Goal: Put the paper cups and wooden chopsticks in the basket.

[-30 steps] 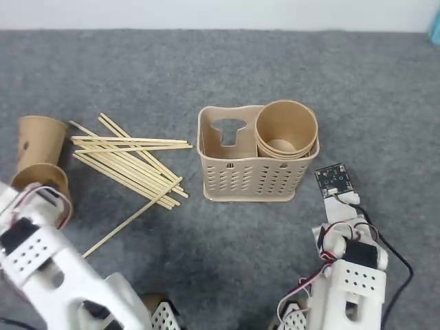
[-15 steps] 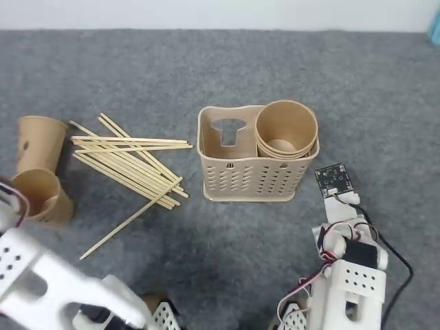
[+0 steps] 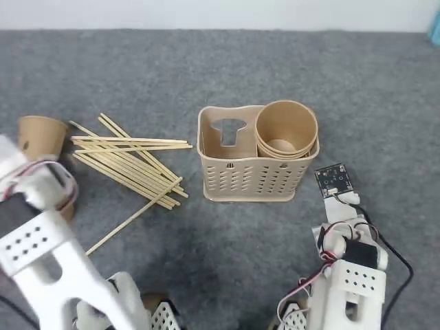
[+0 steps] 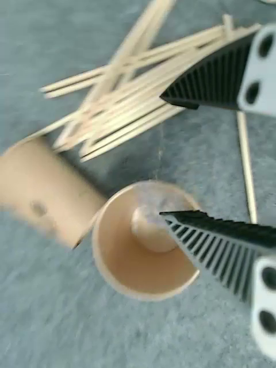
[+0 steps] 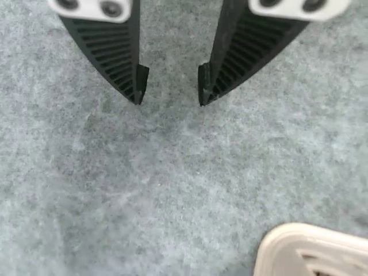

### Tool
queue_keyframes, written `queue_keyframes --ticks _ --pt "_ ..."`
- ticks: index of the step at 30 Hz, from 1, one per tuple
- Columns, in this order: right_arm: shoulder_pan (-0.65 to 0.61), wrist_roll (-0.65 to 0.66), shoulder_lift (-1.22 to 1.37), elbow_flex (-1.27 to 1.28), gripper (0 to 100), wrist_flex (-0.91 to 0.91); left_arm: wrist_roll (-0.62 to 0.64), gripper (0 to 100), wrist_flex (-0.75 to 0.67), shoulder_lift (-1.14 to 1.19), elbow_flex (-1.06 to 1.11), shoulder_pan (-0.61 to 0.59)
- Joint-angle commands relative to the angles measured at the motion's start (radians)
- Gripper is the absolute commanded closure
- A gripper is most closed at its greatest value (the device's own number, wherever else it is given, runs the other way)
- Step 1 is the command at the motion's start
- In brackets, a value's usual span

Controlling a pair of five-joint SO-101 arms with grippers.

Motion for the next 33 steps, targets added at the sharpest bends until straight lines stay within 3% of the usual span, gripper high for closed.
queue_keyframes --ticks 1,7,16,22,33 --pt "-0.001 0.014 -0.021 0.000 83.7 -0.004 -0.040 72 -0.034 -0.005 0.015 0.018" --pt "-0.001 0.014 -0.021 0.000 83.7 -0.004 -0.043 72 0.032 0.049 -0.015 0.015" --pt "-0.001 0.014 -0.021 0.000 83.7 -0.002 -0.044 72 0.219 0.480 -0.303 -0.006" --pt "-0.001 0.014 -0.021 0.000 83.7 -0.004 -0.043 72 0.239 0.657 -0.435 -0.069" --pt "-0.001 0.014 -0.021 0.000 83.7 -0.005 -0.046 73 0.212 0.852 -0.441 -0.083"
